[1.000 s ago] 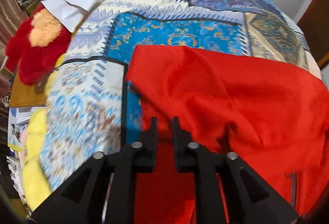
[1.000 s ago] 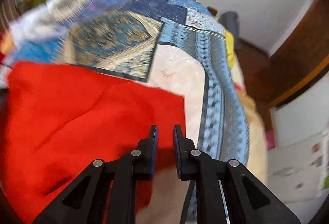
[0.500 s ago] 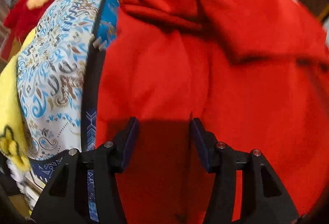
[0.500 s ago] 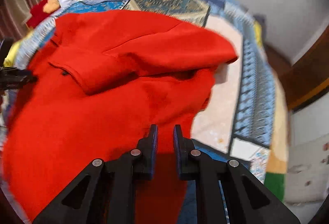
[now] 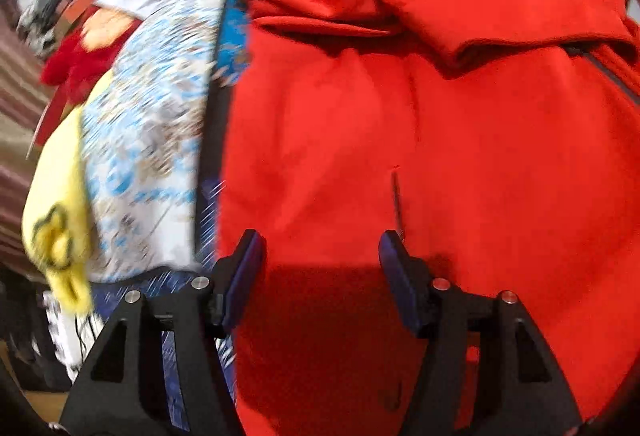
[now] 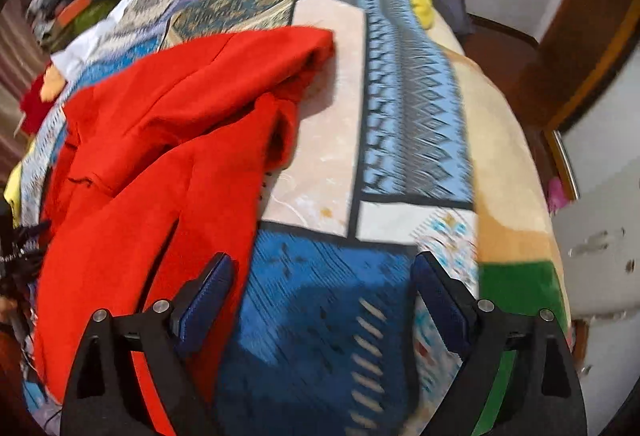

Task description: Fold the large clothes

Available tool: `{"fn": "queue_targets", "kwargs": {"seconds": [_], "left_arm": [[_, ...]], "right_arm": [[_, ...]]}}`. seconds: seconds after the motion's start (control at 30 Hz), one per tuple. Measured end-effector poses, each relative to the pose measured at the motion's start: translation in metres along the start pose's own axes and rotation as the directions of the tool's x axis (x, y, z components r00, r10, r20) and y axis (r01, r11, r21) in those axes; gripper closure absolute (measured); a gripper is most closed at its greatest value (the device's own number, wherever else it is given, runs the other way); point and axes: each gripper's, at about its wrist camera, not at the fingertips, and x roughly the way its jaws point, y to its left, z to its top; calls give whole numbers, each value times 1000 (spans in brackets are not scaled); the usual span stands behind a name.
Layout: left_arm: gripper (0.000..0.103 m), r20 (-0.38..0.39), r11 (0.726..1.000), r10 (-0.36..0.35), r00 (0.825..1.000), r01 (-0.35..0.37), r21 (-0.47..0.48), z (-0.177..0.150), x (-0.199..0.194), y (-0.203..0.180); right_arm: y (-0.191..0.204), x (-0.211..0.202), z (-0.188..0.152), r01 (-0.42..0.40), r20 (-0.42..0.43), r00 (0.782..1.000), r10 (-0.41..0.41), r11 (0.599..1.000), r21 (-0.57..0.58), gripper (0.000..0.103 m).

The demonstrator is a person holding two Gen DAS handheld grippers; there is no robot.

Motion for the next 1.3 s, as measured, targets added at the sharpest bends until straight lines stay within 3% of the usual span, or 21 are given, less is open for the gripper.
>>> {"fn": "queue_targets", "kwargs": {"seconds": [0.17, 0.33, 0.57, 0.7, 0.8, 0.9, 0.97, 1.03, 1.2, 1.3], "left_arm": [[42, -7, 989, -32, 999, 30, -147, -11, -20, 41], [42, -66, 964, -114, 991, 94, -248, -41, -21, 69], [42, -153, 938, -239, 959, 187, -293, -84, 1, 53], [36, -146, 935, -219, 965, 165, -314, -86, 12, 47], [37, -137, 923, -233, 963, 175, -343, -80, 17, 49], [46, -128, 933, -219, 967, 169, -319, -75, 14, 48], [55, -124, 942, -199, 972, 155, -298, -72, 10, 48], [69, -109, 944, -191, 976, 152, -292, -74, -1, 52], [100, -66, 944, -183, 981, 156, -290, -73, -31, 62], [100, 13, 930, -234, 972, 228, -287, -63, -61, 69]], "right_arm": [[10, -37, -12, -72, 84, 994, 73, 997, -16, 12], [27, -57, -29, -162, 116, 980, 162, 987, -14, 13], [49, -43, -57, -286, 43, 958, 285, 958, 10, 15], [65, -37, -63, -260, 56, 964, 261, 965, -24, 17], [76, -38, -64, -257, 65, 963, 261, 964, -61, 30], [88, -37, -63, -227, 77, 969, 236, 968, -110, 53], [92, -38, -61, -232, 86, 966, 243, 965, -125, 74], [94, -39, -57, -252, 84, 961, 265, 959, -132, 88], [96, -45, -46, -303, 109, 943, 316, 945, -121, 93], [93, -51, -36, -338, 132, 927, 351, 935, -111, 94]]}}
